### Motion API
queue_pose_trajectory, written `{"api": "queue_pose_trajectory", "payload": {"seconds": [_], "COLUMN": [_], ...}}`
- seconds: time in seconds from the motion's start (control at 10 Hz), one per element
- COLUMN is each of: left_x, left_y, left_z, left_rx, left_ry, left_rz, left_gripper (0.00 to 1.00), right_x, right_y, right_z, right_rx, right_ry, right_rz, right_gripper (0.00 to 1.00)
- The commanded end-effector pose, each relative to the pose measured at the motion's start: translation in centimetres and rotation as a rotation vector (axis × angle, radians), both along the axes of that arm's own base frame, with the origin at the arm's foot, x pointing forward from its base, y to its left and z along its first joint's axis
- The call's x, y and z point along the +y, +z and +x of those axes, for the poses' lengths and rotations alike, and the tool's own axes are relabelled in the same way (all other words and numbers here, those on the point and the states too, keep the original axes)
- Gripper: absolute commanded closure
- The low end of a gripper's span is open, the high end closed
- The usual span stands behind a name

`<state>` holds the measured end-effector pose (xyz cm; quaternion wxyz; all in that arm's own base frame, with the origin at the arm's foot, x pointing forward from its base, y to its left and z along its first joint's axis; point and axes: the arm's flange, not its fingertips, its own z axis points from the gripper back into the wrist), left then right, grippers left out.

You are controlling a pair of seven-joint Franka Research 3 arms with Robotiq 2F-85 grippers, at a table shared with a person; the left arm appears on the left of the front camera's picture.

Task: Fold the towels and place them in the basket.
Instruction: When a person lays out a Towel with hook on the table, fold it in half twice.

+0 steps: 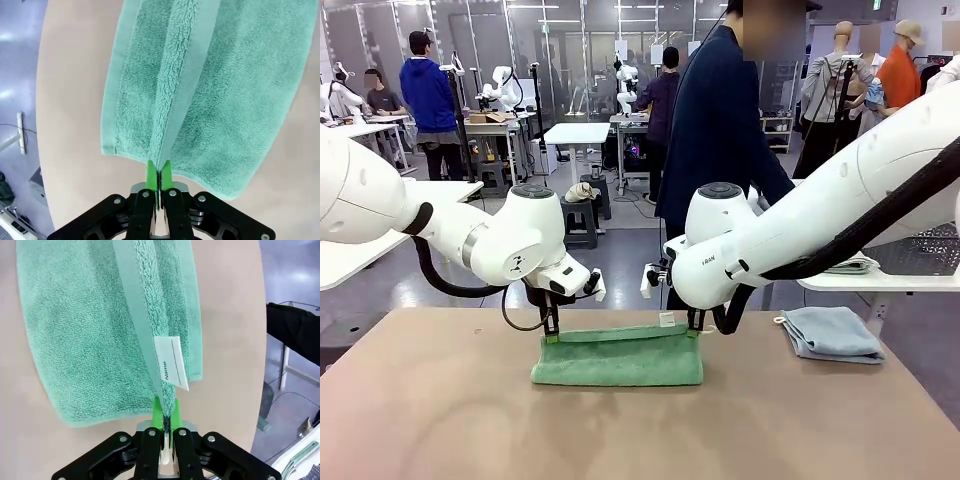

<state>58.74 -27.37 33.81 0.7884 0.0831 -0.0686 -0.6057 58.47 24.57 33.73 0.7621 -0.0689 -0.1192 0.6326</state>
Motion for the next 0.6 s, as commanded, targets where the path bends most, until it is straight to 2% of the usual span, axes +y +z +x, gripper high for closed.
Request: {"api": "queue_pose_trajectory", "payload": {"seconds": [0.0, 0.1, 0.2, 0.3, 0.4, 0.5], "left_x": [0.0, 0.1, 0.2, 0.2, 0.4, 0.6], "left_y": [-0.3, -0.4, -0.5, -0.3, 0.1, 0.5], "left_z": [0.7, 0.6, 0.5, 0.5, 0.3, 0.2], "left_rx": [-0.01, -0.014, -0.034, -0.054, -0.076, -0.096], "left_ry": [0.038, 0.04, 0.035, 0.043, 0.052, 0.064], "left_rz": [0.032, 0.028, 0.019, 0.018, 0.019, 0.019], "left_gripper": [1.0, 1.0, 0.77, 0.77, 0.57, 0.74], "right_x": [0.2, 0.2, 0.2, 0.1, 0.0, -0.2], "right_y": [-0.8, -1.1, -1.1, -0.8, -0.6, -0.3], "right_z": [0.7, 0.8, 0.7, 0.7, 0.4, 0.2], "right_rx": [-0.027, -0.032, -0.033, -0.048, -0.062, -0.075], "right_ry": [-0.007, 0.003, 0.002, 0.002, 0.0, -0.001], "right_rz": [0.011, 0.02, 0.025, 0.028, 0.029, 0.027], "right_gripper": [1.0, 1.0, 0.77, 0.73, 0.57, 0.53]}}
